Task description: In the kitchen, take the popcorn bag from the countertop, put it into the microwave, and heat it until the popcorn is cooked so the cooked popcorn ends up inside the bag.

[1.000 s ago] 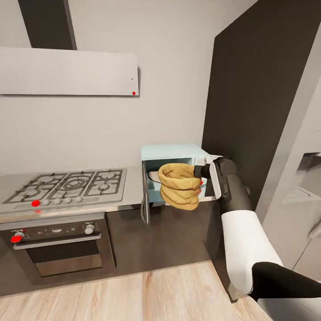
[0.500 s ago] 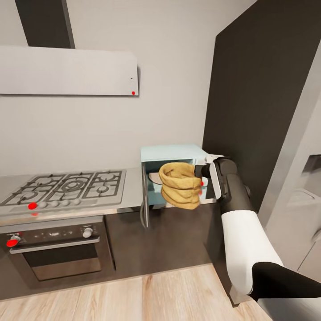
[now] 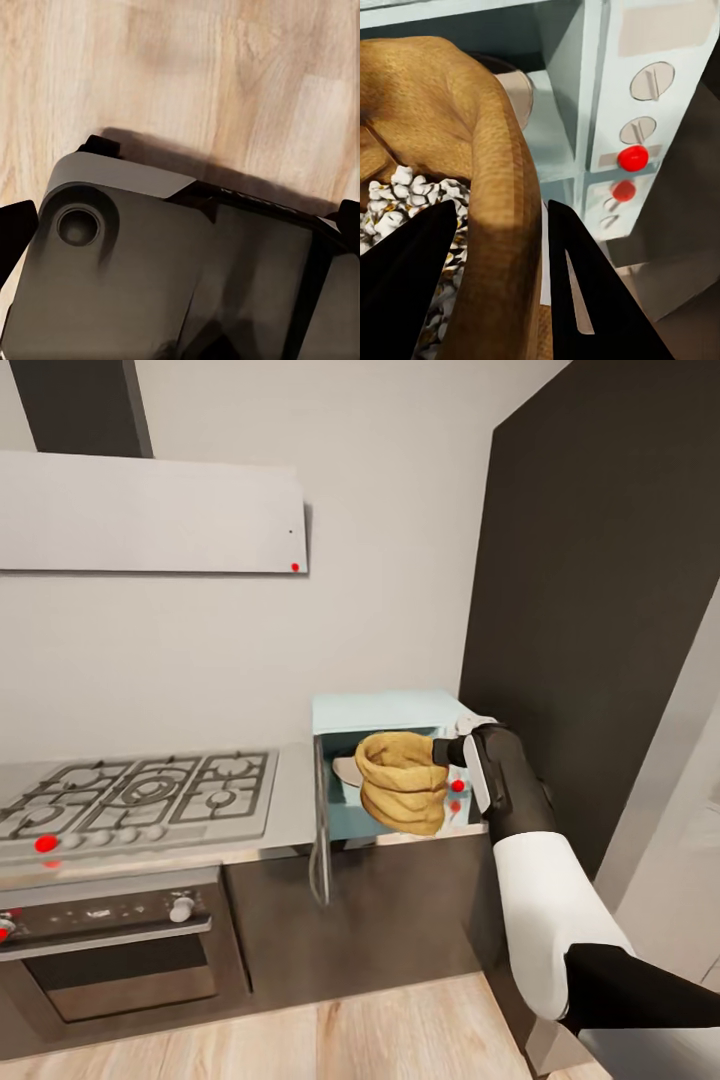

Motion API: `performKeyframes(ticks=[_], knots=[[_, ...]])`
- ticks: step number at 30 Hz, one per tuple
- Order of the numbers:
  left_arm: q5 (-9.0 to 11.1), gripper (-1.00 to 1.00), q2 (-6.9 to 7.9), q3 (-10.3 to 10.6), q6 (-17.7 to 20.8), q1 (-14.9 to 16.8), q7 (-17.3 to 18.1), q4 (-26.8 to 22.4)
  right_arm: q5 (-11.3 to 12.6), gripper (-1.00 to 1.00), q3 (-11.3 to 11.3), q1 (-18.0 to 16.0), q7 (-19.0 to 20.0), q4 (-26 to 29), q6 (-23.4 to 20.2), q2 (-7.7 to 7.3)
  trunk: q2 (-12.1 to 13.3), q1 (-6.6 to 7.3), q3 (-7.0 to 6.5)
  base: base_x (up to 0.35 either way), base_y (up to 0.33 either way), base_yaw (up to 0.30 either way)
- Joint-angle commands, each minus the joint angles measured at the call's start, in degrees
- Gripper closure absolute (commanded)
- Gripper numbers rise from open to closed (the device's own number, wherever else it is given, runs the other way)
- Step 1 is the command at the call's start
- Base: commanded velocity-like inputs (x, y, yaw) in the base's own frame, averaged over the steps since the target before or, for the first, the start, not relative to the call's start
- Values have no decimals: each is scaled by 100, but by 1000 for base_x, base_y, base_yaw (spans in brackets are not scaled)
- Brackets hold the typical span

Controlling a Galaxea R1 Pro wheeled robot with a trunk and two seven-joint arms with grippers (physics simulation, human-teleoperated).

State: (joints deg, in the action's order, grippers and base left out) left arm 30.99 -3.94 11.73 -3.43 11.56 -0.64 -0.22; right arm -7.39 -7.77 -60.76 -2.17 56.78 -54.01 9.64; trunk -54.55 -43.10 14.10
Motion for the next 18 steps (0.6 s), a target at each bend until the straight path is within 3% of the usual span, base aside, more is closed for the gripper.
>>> performKeyframes(ticks=[1, 10, 18], knots=[[48, -100, -1, 49, -18, 4, -7, 4, -33, 100, -14, -6, 19, 6, -22, 5, -5, -3, 8, 212, 0, 0], [48, -100, -1, 49, -22, 4, -7, 4, -48, 100, -14, -5, 25, 8, -22, -6, -5, -3, 8, 166, 0, 0], [48, -100, -1, 49, -26, 4, -15, 4, -8, 100, -16, -6, 17, -274, 134, -2, -5, -3, 8, 15, 0, 0]])
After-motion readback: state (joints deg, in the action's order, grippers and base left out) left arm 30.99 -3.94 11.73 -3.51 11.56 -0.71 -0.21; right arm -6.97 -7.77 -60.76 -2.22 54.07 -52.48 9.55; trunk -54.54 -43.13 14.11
